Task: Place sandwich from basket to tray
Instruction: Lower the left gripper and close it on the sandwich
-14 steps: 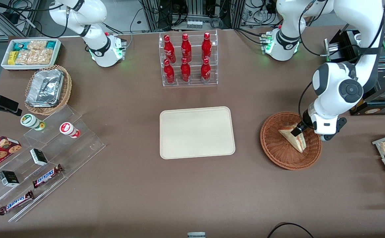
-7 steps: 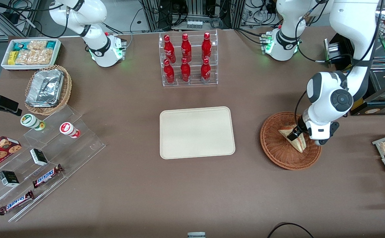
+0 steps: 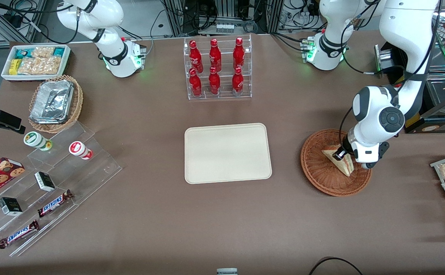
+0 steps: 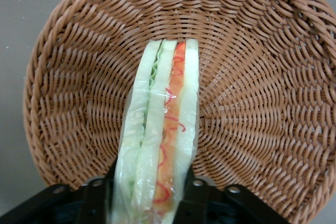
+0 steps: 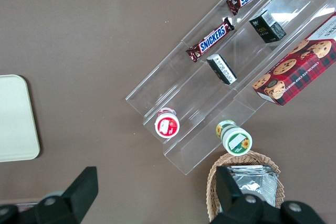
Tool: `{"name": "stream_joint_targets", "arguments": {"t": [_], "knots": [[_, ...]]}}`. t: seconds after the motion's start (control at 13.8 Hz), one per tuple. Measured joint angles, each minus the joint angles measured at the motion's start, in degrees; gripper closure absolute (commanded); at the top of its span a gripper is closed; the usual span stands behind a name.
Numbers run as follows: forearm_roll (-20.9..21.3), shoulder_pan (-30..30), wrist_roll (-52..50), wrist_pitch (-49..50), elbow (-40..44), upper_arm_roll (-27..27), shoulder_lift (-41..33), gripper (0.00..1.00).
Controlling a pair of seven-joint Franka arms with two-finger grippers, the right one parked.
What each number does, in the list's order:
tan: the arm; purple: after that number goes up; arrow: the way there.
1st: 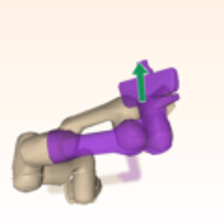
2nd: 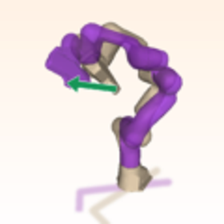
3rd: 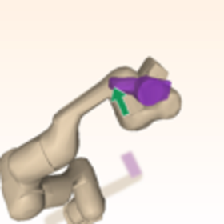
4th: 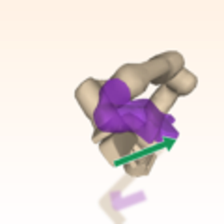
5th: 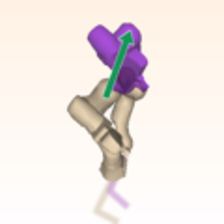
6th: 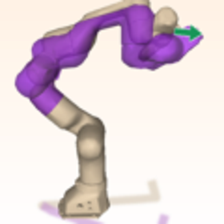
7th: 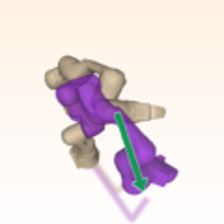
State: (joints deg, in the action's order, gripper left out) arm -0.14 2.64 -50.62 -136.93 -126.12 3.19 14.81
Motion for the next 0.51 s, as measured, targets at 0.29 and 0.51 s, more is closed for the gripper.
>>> {"name": "stream_joint_targets", "arguments": {"t": [0.29, 0.51], "knots": [[0.79, 0.13, 0.01, 8.27, 3.75, 2.41, -2.34, 1.00], [2.17, 0.23, 1.82, 15.86, 8.95, 5.28, -2.75, 1.00]]}}
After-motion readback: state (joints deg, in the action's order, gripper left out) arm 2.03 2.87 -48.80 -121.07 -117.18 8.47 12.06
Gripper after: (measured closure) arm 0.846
